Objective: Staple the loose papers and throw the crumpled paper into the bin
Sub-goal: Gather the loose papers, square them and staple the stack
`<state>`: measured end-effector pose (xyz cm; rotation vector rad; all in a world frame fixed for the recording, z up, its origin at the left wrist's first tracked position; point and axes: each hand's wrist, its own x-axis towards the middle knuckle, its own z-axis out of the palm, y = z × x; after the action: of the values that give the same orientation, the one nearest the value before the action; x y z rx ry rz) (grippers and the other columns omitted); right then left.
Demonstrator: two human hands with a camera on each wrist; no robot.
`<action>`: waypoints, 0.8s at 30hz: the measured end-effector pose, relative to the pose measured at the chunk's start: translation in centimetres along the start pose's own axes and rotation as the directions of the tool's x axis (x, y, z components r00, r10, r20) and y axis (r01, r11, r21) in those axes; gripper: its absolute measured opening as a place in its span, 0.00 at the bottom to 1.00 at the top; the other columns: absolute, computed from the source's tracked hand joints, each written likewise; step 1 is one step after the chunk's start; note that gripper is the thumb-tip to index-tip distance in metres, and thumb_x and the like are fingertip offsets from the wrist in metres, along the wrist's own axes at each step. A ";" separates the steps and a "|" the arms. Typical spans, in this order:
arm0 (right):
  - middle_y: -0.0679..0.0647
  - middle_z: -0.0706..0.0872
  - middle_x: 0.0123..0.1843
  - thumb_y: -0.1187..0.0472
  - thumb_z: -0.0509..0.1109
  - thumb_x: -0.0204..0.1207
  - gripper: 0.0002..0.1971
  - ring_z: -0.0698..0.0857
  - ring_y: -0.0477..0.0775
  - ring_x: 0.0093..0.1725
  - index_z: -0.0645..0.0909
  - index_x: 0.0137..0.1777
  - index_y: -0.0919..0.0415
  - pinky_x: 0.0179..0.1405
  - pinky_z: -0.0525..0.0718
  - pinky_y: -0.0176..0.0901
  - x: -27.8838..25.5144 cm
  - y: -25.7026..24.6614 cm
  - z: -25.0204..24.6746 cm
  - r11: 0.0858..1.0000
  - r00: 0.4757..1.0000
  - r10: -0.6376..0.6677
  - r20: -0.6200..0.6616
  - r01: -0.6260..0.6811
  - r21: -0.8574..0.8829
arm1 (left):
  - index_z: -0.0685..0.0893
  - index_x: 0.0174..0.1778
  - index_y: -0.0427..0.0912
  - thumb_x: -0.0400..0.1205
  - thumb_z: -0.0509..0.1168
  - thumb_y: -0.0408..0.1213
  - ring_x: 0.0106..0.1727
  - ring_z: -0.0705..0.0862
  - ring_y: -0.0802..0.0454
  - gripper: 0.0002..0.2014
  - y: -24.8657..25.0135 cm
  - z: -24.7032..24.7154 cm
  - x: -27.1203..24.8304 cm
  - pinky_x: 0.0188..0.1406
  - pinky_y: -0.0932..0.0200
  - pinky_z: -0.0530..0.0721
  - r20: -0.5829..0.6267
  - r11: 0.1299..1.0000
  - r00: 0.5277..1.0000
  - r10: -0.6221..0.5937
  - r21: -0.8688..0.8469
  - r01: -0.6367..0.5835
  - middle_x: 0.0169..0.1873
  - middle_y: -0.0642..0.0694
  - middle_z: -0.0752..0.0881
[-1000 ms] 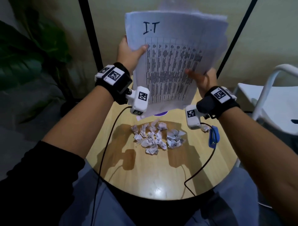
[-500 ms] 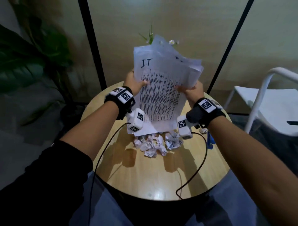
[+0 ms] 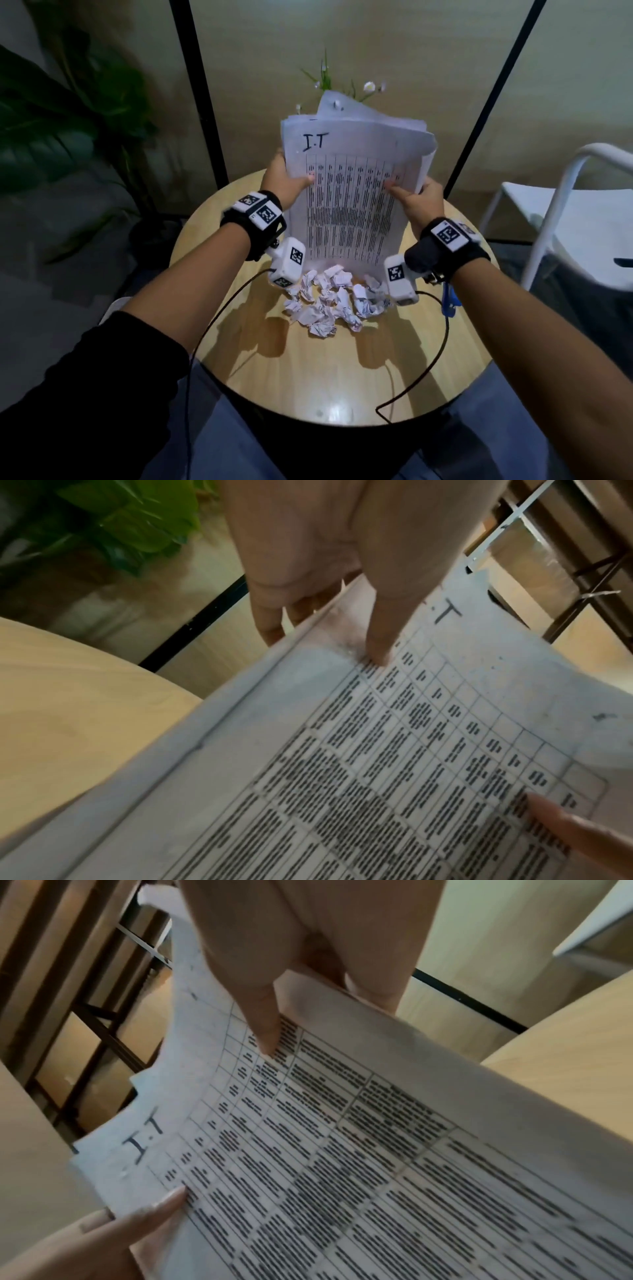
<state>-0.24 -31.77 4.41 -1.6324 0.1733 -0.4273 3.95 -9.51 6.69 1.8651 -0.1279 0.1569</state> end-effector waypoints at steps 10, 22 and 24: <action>0.57 0.85 0.43 0.71 0.65 0.53 0.24 0.83 0.58 0.45 0.80 0.54 0.65 0.49 0.85 0.49 -0.2 -0.6 -0.3 0.981 0.990 0.070 -0.119 -0.047 0.191 | 0.66 0.59 0.42 0.75 0.66 0.19 0.54 0.81 0.47 0.22 -0.1 0.2 -0.2 0.58 0.52 0.82 -0.052 0.978 0.998 0.020 -0.208 -0.030 0.54 0.40 0.80; 0.52 0.88 0.42 0.65 0.70 0.76 0.06 0.84 0.55 0.46 0.86 0.42 0.54 0.57 0.85 0.59 2.0 -2.2 -2.0 0.993 0.987 -0.053 -0.152 0.068 0.097 | 0.70 0.72 0.34 0.80 0.65 0.25 0.66 0.80 0.39 0.24 -0.1 -1.0 0.4 0.67 0.41 0.79 -0.002 0.974 0.997 0.079 -0.215 -0.078 0.65 0.34 0.81; 0.50 0.88 0.41 0.64 0.68 0.78 0.09 0.83 0.54 0.46 0.85 0.40 0.52 0.57 0.84 0.60 2.0 -2.5 -2.2 0.995 0.989 -0.055 -0.141 0.065 0.072 | 0.70 0.72 0.34 0.82 0.62 0.27 0.66 0.81 0.39 0.21 0.1 -1.1 0.5 0.68 0.39 0.79 0.000 0.977 0.998 0.059 -0.207 -0.058 0.66 0.34 0.81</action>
<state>0.41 -34.28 7.34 -1.5358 0.2099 -0.5878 4.34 -8.47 7.16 1.6549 -0.1961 0.1724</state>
